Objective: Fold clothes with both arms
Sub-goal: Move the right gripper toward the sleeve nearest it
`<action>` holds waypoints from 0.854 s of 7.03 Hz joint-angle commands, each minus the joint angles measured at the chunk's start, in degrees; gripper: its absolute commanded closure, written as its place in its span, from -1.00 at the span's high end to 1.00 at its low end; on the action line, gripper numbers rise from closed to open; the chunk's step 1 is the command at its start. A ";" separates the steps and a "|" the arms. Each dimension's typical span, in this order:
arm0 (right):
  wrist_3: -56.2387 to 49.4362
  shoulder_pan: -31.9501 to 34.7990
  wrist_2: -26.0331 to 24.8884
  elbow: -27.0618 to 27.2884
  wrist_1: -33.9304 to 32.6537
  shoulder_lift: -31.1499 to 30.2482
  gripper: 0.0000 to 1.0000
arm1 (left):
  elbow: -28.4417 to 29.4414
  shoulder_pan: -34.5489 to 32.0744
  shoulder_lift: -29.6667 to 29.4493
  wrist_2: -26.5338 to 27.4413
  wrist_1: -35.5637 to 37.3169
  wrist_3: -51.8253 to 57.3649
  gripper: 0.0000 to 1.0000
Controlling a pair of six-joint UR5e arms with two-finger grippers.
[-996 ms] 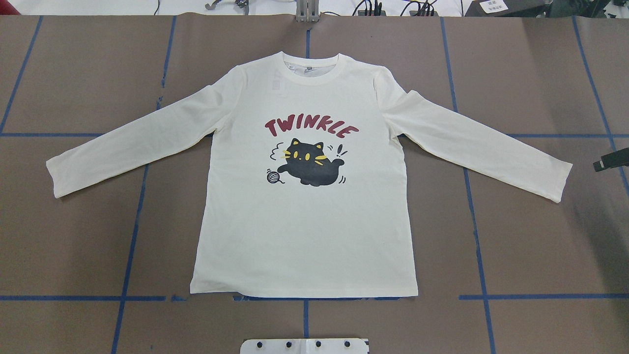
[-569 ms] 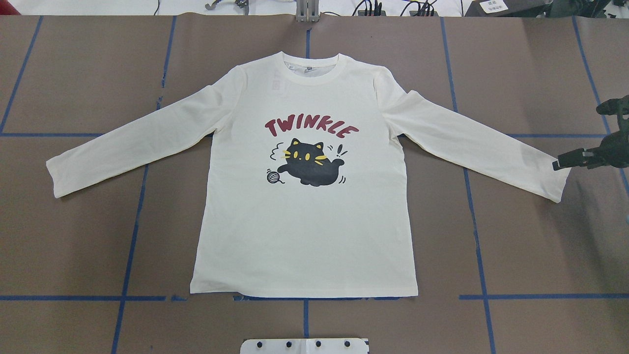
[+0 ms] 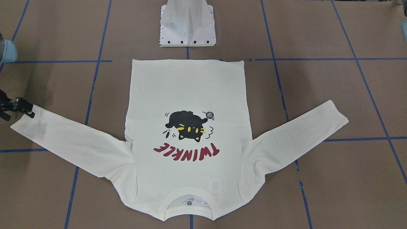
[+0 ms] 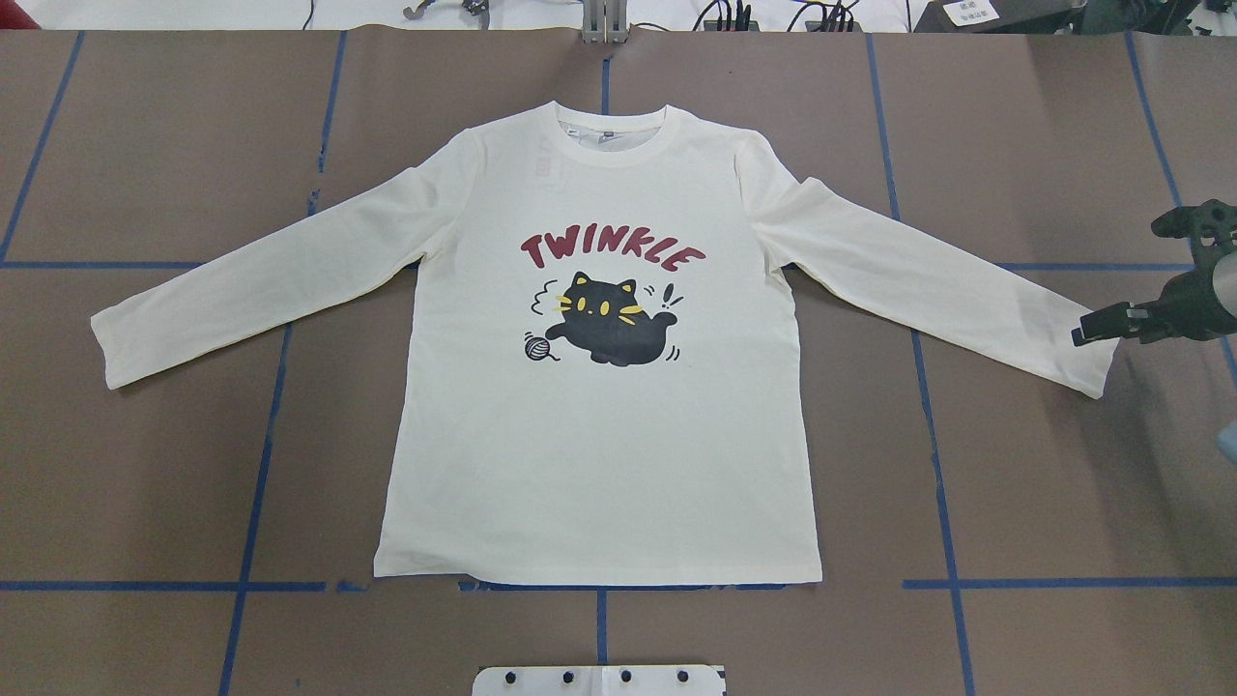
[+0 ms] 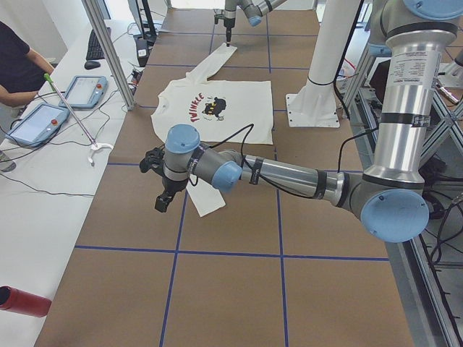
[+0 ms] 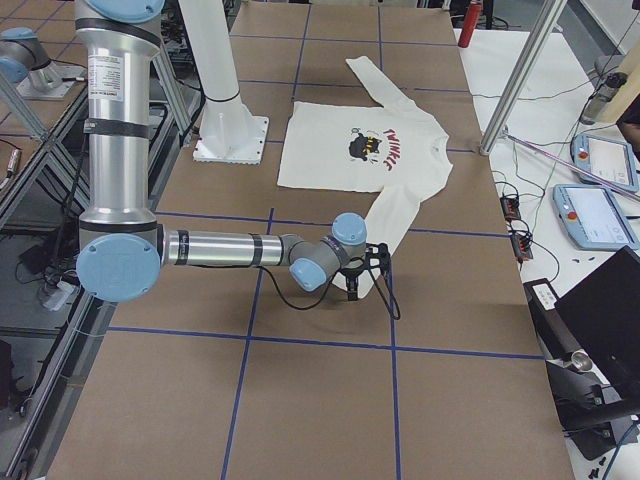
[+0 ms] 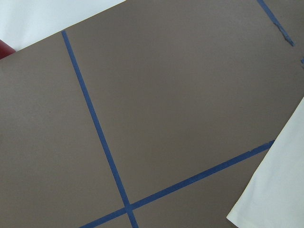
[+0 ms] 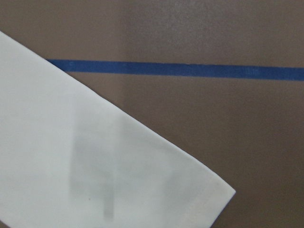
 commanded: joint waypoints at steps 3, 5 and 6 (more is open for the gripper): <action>0.01 -1.47 -2.14 -0.30 -3.55 0.54 1.00 | -0.17 0.00 0.09 0.00 0.00 0.16 1.00; 0.01 -1.65 -2.32 -0.38 -3.64 0.54 0.93 | -0.17 0.00 0.09 0.00 0.00 0.16 1.00; 0.01 -1.65 -2.23 -0.39 -3.55 0.54 0.50 | -0.17 0.00 0.09 0.00 0.00 0.16 1.00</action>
